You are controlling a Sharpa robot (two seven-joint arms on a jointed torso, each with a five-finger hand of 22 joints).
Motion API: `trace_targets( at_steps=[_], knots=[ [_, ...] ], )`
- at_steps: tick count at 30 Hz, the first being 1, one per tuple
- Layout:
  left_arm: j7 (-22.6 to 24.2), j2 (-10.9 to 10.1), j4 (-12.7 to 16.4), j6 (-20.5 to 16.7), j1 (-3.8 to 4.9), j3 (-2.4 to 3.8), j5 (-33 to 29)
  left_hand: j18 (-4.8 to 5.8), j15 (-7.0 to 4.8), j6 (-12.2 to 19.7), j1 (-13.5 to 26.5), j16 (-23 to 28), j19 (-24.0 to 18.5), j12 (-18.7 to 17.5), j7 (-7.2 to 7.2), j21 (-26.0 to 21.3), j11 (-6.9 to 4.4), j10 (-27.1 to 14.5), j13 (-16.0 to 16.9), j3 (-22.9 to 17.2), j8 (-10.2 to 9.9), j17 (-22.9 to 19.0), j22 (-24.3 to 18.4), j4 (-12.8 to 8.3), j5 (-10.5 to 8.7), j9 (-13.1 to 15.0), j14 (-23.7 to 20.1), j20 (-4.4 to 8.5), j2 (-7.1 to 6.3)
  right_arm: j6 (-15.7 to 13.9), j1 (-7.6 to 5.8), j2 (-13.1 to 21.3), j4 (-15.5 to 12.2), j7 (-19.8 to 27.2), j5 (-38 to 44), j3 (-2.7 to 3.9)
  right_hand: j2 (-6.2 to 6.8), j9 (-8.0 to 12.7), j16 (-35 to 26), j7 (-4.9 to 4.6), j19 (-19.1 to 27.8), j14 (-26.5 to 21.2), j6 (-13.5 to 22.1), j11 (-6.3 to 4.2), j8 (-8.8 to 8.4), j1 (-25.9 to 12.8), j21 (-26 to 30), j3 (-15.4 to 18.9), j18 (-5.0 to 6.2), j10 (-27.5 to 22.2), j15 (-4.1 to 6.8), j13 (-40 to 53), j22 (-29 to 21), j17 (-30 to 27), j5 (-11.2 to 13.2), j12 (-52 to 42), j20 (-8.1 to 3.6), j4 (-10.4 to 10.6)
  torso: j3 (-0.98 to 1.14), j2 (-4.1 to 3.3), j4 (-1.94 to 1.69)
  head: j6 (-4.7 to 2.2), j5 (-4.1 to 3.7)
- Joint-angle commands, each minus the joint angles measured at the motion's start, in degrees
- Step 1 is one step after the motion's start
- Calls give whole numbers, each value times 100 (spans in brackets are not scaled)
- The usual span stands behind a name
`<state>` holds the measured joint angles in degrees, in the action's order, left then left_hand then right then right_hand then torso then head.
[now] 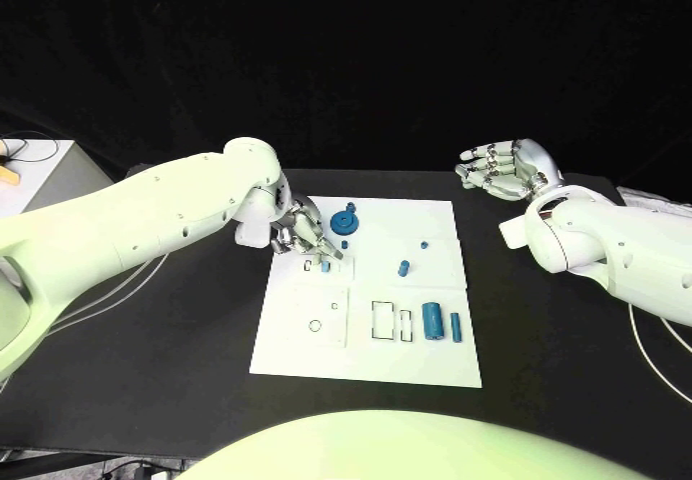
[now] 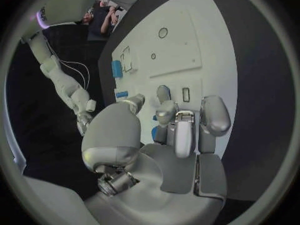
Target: Assemble the parts on the task board
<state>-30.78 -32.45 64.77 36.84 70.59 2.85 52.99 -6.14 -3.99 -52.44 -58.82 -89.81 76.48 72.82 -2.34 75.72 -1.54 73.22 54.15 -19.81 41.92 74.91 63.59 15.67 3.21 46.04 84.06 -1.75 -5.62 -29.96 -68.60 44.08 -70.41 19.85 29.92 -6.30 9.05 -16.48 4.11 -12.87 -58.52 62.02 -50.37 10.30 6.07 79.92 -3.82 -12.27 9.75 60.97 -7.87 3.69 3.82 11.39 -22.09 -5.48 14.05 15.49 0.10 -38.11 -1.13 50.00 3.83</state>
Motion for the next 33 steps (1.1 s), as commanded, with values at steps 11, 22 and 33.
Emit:
trace_targets(
  at_steps=[11, 22, 33],
  knots=[
    [292, -498, 512, -892, -158, 126, -3, 37, -54, 110, -1132, 65, -72, -76, 24, -91, -12, -94, -85, -584, -93, 1358, -106, -513, 3, 9, 543, -15, -51, 68, 3, 39, -30, 69, 10, 2, 56, 6, -26, -132, 15, -24, -32, 23, -33, -11, -8, -32, 81, 8, -12, -2, -4, -11, -24, 36, 14, -4, -9, 11, -23, 0, -12],
    [697, -731, 814, -1571, -325, 138, 167, 36, -56, 98, -1285, 69, -71, -50, 21, -98, -12, -66, -46, -768, -102, 1352, -110, -592, 1, 1, 542, -13, -112, 79, 11, 46, -29, 64, 10, 2, 55, 6, -25, -131, 15, -22, -35, 22, -33, -7, -9, -41, 81, 10, -12, -2, -3, -14, -26, 36, 13, -8, -8, 6, -10, 0, 4],
    [706, -769, 888, -1690, -391, 140, 240, 33, -59, 98, -1379, 76, -73, -52, 30, -108, -20, -58, -51, -930, -116, 1340, -121, -633, 6, -9, 539, -11, -126, 75, 16, 57, -36, 61, 10, 2, 55, 6, -25, -131, 15, -22, -35, 22, -33, -7, -9, -41, 81, 10, -12, -2, -3, -14, -26, 36, 13, -8, 1, -3, -1, 0, 9]
  ],
)
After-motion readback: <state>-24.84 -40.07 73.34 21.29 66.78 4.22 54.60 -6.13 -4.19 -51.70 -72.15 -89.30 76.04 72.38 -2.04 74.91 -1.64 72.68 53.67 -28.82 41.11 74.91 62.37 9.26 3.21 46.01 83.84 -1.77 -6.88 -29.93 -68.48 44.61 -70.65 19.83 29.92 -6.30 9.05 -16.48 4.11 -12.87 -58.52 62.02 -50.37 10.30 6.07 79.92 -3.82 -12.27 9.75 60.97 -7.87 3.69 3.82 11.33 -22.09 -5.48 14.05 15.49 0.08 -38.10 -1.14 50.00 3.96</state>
